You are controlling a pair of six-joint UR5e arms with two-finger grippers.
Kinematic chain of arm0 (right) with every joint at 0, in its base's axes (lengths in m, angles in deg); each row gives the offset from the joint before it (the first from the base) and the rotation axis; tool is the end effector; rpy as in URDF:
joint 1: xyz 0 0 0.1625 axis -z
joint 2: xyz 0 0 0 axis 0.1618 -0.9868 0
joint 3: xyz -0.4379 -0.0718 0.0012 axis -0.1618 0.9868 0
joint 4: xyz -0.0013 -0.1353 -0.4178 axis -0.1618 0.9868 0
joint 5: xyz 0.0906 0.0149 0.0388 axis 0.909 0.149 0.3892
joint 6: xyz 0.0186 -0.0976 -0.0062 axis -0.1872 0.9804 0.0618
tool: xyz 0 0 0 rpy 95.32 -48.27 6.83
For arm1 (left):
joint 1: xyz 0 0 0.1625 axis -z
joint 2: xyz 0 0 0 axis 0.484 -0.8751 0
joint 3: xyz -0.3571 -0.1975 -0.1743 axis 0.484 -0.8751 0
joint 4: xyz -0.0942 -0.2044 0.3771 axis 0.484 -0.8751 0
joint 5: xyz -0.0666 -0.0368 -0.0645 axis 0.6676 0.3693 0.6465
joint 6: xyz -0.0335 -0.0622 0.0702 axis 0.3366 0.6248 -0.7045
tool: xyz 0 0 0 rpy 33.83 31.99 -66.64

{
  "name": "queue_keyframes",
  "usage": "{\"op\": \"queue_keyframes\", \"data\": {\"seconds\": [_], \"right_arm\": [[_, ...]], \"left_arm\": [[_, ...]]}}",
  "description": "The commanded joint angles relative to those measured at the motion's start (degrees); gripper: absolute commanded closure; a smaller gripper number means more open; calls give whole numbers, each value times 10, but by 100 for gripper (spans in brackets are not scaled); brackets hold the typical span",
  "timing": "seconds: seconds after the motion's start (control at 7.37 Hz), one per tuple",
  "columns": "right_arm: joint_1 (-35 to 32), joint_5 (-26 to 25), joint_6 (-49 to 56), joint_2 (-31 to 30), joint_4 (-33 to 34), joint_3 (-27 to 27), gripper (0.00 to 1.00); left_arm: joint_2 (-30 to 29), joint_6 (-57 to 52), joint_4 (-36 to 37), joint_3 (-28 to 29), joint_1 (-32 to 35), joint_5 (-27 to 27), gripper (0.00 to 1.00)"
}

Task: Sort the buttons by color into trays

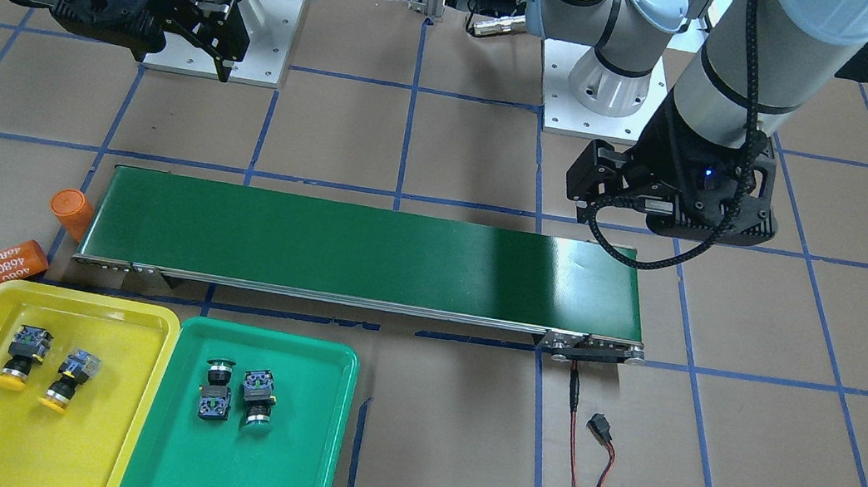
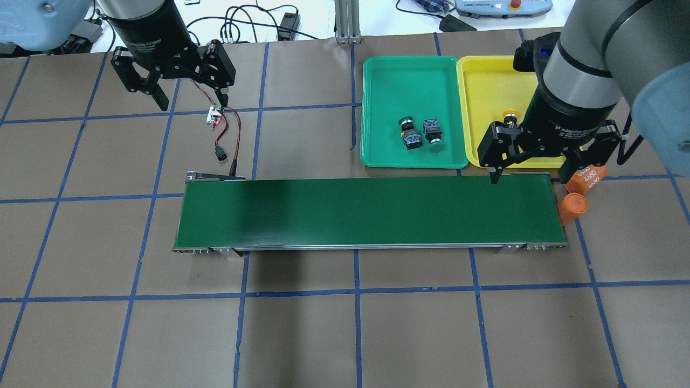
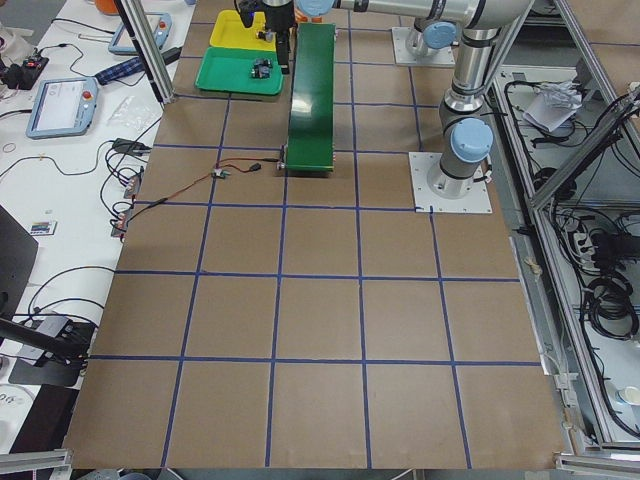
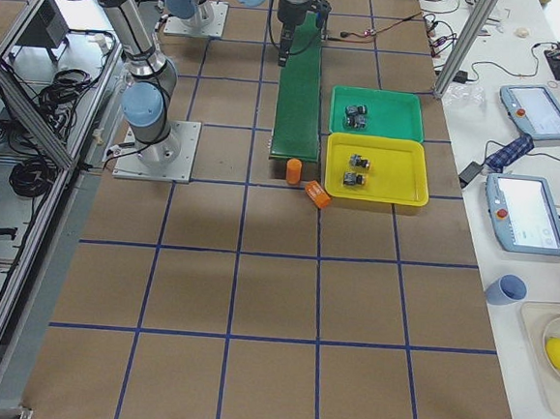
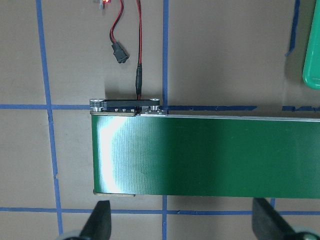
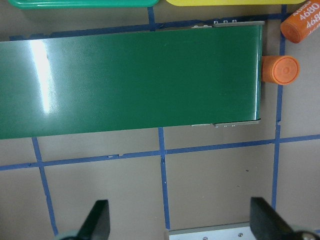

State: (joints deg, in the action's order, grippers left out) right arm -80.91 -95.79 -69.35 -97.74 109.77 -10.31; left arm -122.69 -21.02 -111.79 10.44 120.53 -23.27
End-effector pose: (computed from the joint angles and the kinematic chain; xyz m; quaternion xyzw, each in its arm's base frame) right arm 0.1316 -0.4462 0.4976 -0.0389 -0.9979 -0.0490 0.0191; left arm -0.1481 -0.5805 0.5192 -0.0113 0.9994 0.0326 0.0074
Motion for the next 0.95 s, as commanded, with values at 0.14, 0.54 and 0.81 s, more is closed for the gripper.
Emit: {"op": "queue_keyframes", "data": {"seconds": [0.14, 0.54, 0.81], "right_arm": [[7, 6, -3, -8, 0, 15, 0], [6, 5, -6, -11, -2, 17, 0], [5, 5, -5, -10, -2, 14, 0]], "left_arm": [[1, 0, 0, 0, 0, 0, 0], [1, 0, 1, 0, 0, 0, 0], [1, 0, 1, 0, 0, 0, 0]]}}
